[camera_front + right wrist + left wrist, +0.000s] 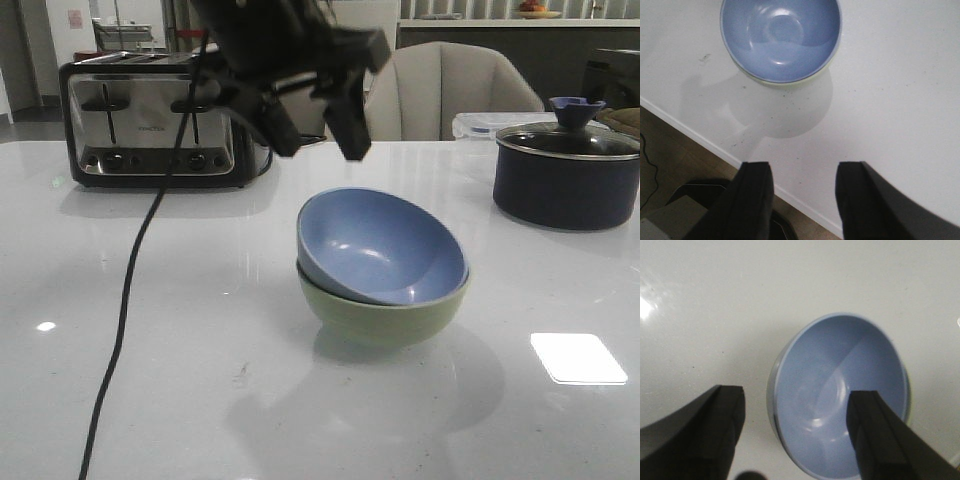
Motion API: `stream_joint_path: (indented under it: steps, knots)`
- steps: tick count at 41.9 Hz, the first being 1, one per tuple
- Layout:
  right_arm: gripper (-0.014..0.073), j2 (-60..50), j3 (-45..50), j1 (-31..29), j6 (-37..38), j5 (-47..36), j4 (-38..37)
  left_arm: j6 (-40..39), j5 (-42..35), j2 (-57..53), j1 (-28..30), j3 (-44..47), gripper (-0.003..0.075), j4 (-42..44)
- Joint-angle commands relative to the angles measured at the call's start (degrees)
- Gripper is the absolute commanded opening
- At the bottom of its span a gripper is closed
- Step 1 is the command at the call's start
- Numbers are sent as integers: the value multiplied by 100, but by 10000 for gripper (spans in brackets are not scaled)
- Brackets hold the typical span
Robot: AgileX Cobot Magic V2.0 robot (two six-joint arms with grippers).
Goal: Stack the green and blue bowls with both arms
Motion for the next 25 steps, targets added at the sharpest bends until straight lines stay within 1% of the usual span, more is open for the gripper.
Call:
stream_joint_path:
  steps: [1,8,18,25]
  knots:
    - [421,-53,-148,5,-60,-302,9,-3,-150,-869,-39,127,500,-51]
    - [421,-53,-148,5,-60,-302,9,-3,-150,-1859,-39,899,500,200]
    - [421,-53,-148,5,-60,-293,9,-3,-214,-3415,-39,2315,500,571]
    - [421,-53,-148,5,-60,-236,9,-3,-411,-4508,-39,3314,500,747]
